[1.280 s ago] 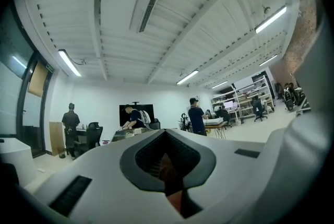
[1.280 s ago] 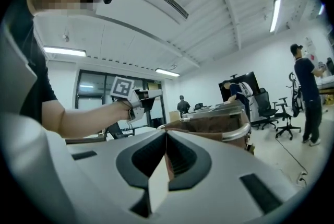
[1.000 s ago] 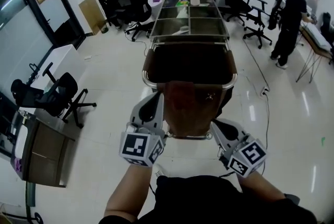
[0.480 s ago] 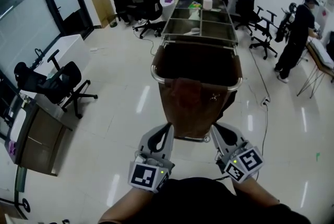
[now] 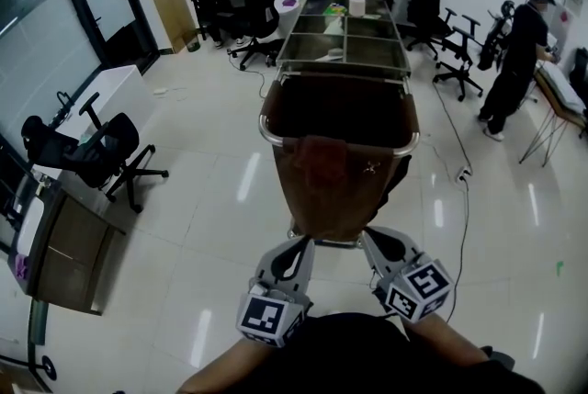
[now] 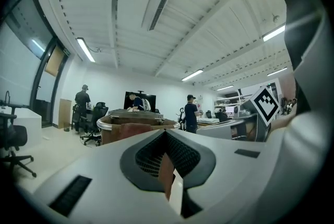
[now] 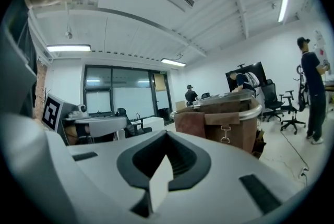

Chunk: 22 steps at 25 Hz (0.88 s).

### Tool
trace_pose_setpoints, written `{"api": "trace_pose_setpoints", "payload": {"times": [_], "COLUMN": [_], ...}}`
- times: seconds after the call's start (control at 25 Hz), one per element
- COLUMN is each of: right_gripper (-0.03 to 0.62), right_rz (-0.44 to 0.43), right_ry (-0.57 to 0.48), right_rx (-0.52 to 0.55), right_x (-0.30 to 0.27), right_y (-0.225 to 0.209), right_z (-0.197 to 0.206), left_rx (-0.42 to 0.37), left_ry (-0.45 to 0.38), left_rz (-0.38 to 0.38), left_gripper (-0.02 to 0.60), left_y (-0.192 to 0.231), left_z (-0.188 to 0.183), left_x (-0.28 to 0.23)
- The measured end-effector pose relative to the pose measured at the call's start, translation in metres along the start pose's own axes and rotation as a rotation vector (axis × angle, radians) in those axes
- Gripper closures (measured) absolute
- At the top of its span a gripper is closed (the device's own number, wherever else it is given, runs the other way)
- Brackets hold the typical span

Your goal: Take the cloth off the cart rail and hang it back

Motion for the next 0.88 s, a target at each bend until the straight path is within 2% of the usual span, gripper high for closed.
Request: {"api": "trace_pose_setpoints", "payload": {"times": [0.88], "right_gripper": [0.585], "right_rz": [0.001], "right_ry": [-0.027], "right_rx": [0.003], "right_x": [0.002], "right_y": [-0.003], "right_z": [-0.002], "left_rx": [-0.05], "left_ry": [0.005], "left_rz": [0.029], "left_gripper": [0.581], "left_y": [-0.006], "left_z": [-0.007], "left_x": [-0.012]}}
Point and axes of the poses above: the fingertips, and each gripper's own axes: x backward along the fingers, y to its left, z out of its underside, the point moved 7 cm from there along x, backward along the fingers, and after that the axes turned 14 degrees about z, right-handed, at the moved point
